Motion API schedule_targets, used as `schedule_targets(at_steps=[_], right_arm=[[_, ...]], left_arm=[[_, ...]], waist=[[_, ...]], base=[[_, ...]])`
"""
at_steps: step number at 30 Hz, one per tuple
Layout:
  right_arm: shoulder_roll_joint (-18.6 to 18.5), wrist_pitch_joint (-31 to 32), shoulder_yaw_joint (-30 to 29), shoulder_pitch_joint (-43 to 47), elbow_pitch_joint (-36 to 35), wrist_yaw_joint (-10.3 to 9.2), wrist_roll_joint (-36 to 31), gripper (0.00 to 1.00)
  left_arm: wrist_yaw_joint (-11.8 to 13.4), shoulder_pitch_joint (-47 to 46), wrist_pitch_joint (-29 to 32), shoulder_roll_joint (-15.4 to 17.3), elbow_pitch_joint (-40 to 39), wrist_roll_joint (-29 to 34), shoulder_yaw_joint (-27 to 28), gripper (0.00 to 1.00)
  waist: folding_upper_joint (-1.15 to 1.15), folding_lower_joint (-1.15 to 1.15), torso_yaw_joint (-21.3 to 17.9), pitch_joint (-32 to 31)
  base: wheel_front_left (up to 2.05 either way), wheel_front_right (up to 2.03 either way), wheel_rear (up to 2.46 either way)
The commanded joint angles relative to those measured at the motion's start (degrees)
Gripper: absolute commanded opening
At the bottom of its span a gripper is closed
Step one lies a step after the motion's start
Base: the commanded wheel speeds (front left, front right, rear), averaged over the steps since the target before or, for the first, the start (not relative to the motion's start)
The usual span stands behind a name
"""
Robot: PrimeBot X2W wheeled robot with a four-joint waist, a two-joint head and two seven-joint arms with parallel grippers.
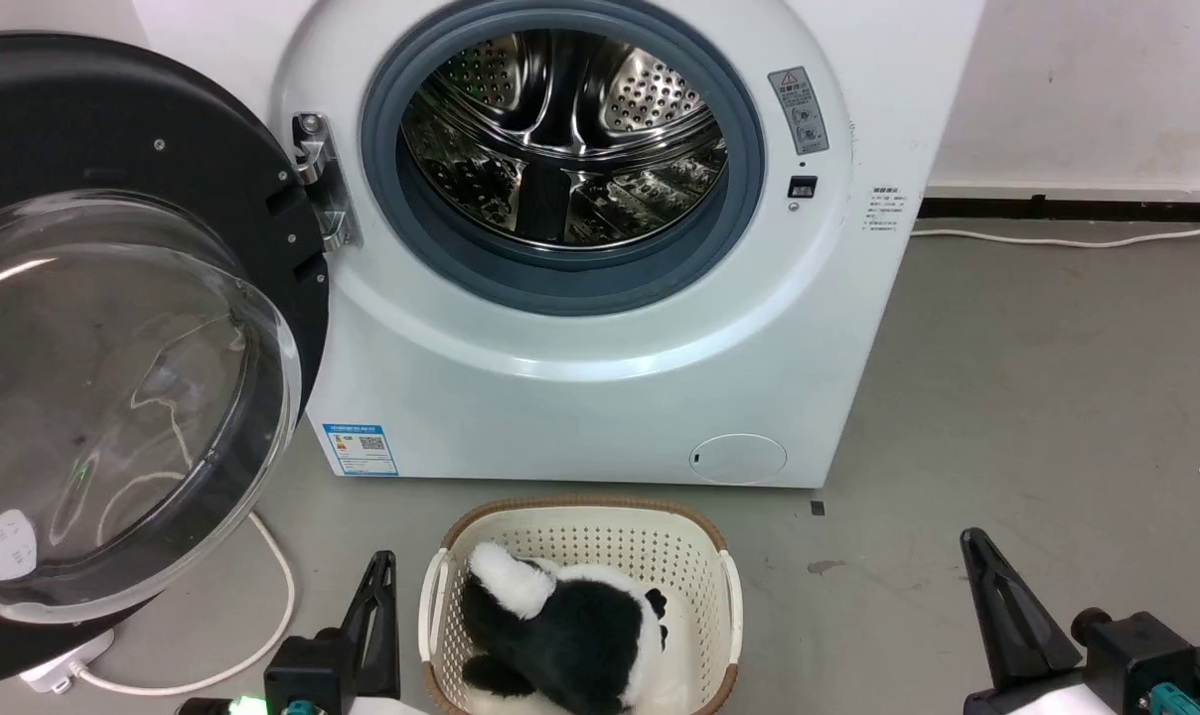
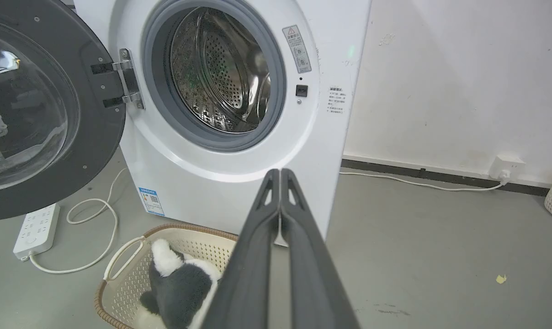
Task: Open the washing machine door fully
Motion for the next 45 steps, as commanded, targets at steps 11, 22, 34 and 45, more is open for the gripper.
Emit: schedule_targets(at_steps=[11, 22, 34, 45], right_arm=[[0.12, 1.36, 0.23, -1.47, -0.09, -0.02, -0.46, 0.0], [0.15, 2.66, 0.45, -2.04, -0.12, -0.03, -0.69, 0.0], [0.18, 4.07, 0.68, -2.67, -0.15, -0.03, -0.95, 0.0], [0.2, 5.36, 0.9, -3.24, -0.18, -0.04, -1.18, 0.0]], left_arm=[[-1.35, -1.54, 1.5, -0.61, -0.73, 1.06, 1.56, 0.0], [-2.37, -1.95, 2.78, -1.02, -1.15, 1.74, 2.72, 0.0], [-3.49, -2.39, 4.18, -1.46, -1.61, 2.48, 3.99, 0.0], [-4.51, -2.8, 5.46, -1.87, -2.03, 3.16, 5.16, 0.0]], waist=[[0.0, 0.0, 0.32, 0.22], [0.0, 0.0, 0.64, 0.43], [0.0, 0.0, 0.98, 0.66], [0.0, -0.01, 1.3, 0.88]], base=[[0.0, 0.0, 0.0], [0.0, 0.0, 0.0], [0.0, 0.0, 0.0], [0.0, 0.0, 0.0]])
